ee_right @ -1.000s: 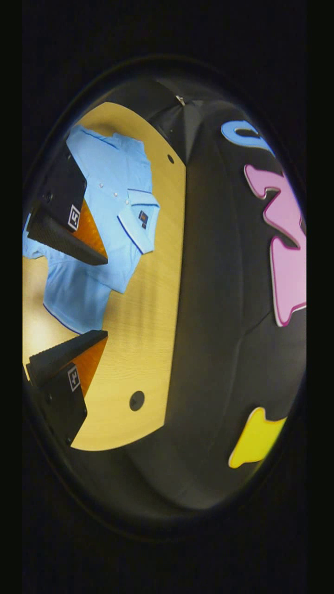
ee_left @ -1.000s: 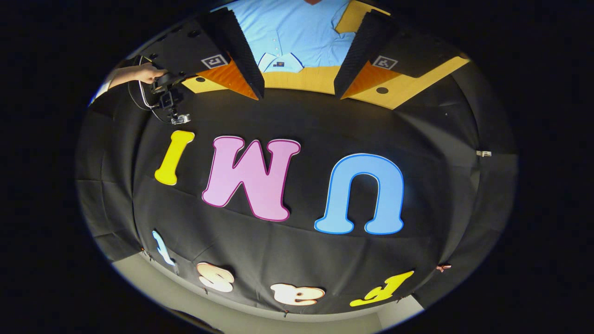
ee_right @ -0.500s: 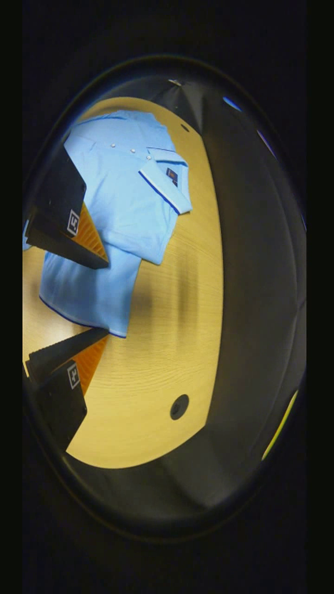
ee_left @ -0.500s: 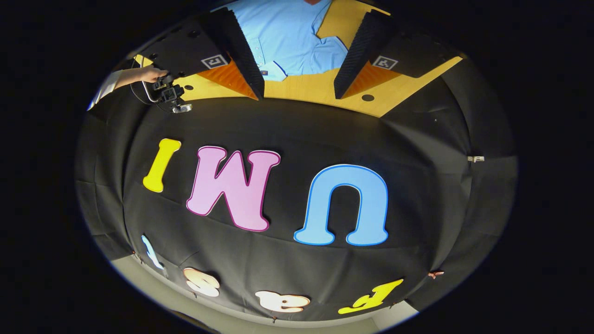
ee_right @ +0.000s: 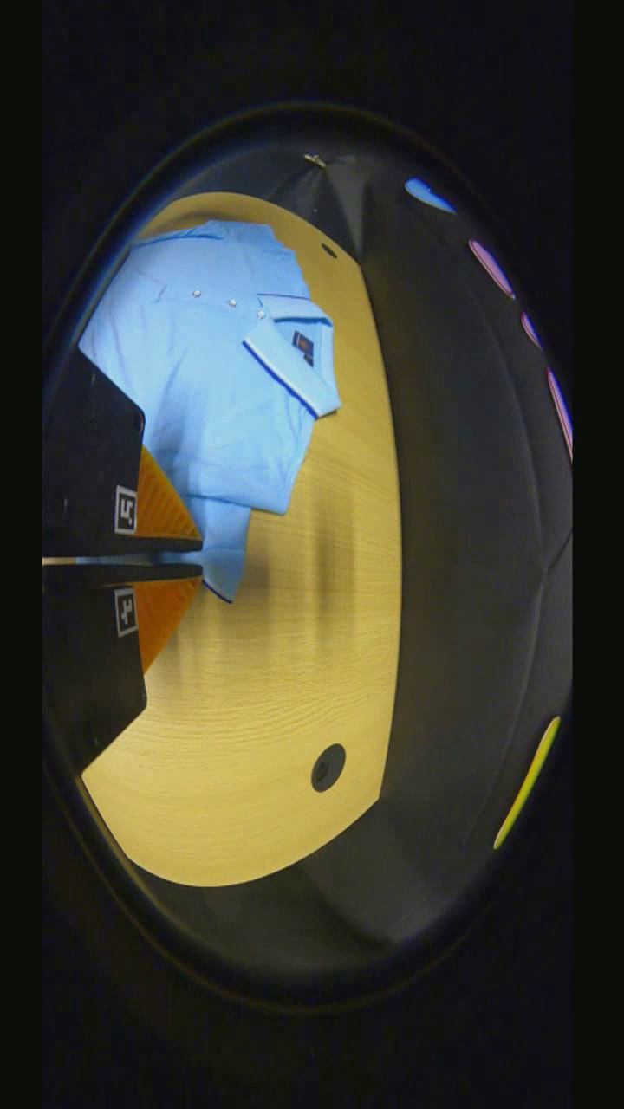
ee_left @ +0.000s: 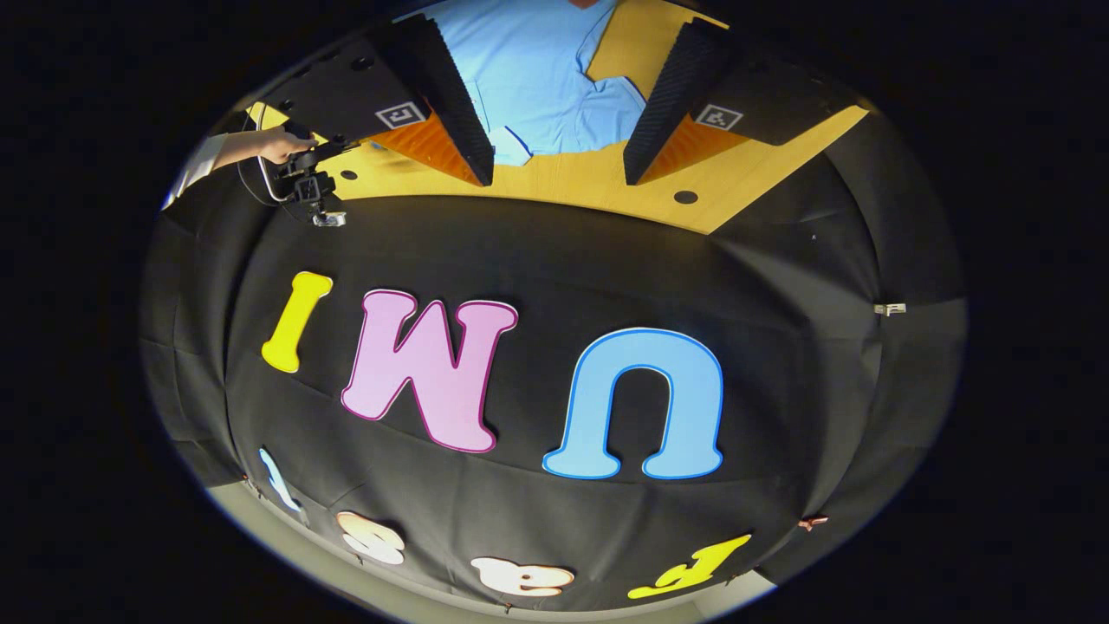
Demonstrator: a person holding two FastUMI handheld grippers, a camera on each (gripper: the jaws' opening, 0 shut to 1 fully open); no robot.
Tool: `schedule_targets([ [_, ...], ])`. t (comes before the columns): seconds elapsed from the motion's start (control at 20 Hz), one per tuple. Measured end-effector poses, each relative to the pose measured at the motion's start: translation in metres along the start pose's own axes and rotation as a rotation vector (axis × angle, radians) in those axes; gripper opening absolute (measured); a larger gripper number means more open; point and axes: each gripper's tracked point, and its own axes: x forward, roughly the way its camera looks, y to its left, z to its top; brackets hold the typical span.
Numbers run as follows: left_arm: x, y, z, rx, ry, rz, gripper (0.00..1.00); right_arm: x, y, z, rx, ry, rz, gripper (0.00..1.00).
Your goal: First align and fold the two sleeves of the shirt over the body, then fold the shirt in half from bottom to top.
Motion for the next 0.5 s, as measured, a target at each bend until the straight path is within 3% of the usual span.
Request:
schedule_targets([
  [0.25,0.014,0.026,-0.022,0.006,0.054,0.039,0.97,-0.043,0.062,0.037,-0.037,-0.113,0.111,0.08],
  [0.5,0.039,0.042,-0.06,0.008,0.142,0.048,0.97,-0.06,0.135,0.019,-0.178,-0.097,0.225,0.08],
])
